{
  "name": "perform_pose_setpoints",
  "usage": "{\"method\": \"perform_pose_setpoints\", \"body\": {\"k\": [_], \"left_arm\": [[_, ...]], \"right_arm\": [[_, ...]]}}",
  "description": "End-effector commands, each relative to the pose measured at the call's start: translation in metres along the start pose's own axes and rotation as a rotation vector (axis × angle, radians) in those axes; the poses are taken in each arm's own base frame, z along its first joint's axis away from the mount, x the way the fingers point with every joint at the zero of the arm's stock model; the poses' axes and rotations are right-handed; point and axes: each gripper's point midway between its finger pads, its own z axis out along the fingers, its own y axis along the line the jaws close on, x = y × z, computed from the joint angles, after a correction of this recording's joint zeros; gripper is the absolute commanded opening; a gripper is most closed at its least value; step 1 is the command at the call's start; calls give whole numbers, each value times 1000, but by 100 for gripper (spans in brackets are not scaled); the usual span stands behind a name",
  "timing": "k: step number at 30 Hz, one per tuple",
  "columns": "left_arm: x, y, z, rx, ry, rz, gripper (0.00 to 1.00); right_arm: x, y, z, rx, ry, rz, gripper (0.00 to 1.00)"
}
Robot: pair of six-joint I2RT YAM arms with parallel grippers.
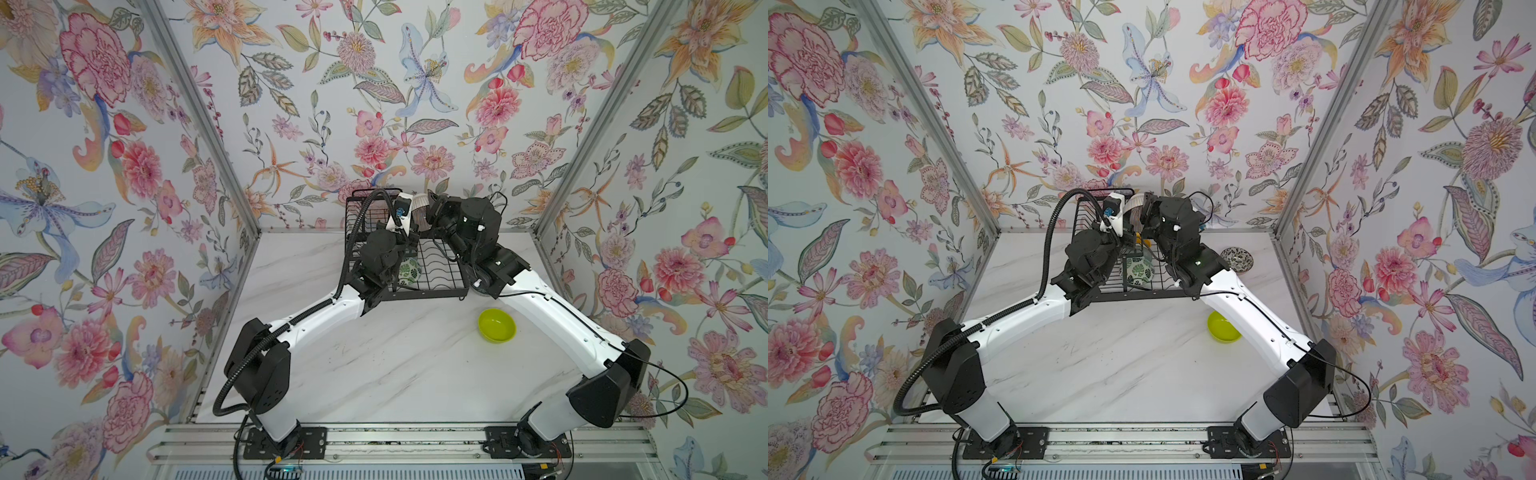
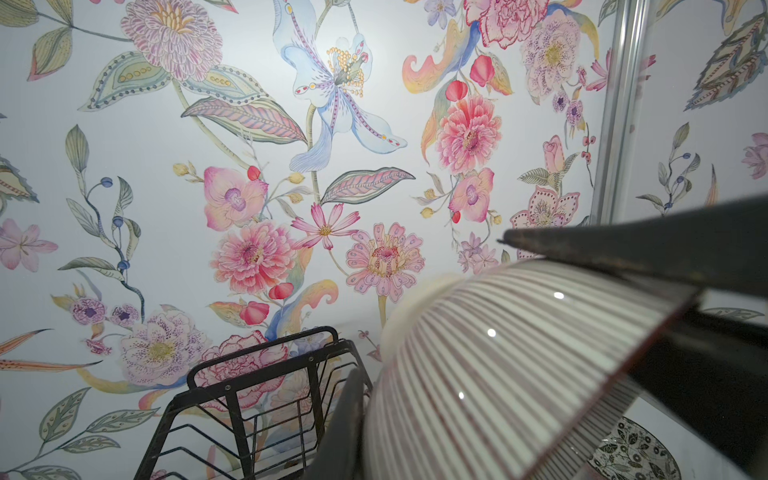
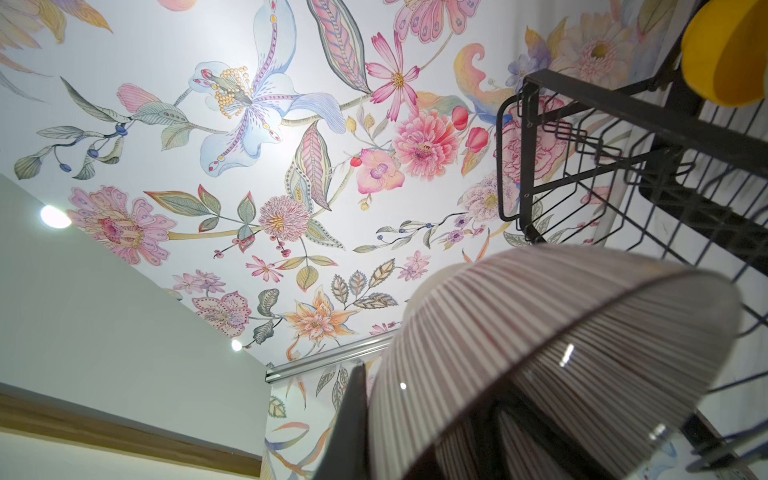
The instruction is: Load the bowls into the dish rack
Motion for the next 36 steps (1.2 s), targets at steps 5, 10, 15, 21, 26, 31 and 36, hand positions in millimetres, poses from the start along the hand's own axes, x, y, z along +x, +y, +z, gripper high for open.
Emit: {"method": "perform_pose_setpoints", "body": {"k": [5, 10, 15, 21, 26, 31, 36], "left_arm": [[-72, -1, -24, 42, -152, -174, 14], [-75, 2, -27, 42, -137, -206, 38], [-89, 14, -39, 32, -131, -241, 75], [-98, 37, -47, 46, -37, -312, 99], [-93, 87, -45, 17, 124, -392, 99], [-67, 148, -47, -35, 267, -486, 99], [-45, 169, -49, 9, 296, -600, 99]], "right_arm": [[5, 61, -7, -262, 29, 52, 0], [9, 78, -8, -345, 54, 35, 0], [3, 99, -10, -450, 63, -7, 0], [-16, 123, -14, -577, 34, -112, 0], [-44, 122, -8, -614, -9, -229, 0], [-69, 100, 0, -616, -50, -345, 0], [-93, 67, 7, -575, -95, -485, 0]]}}
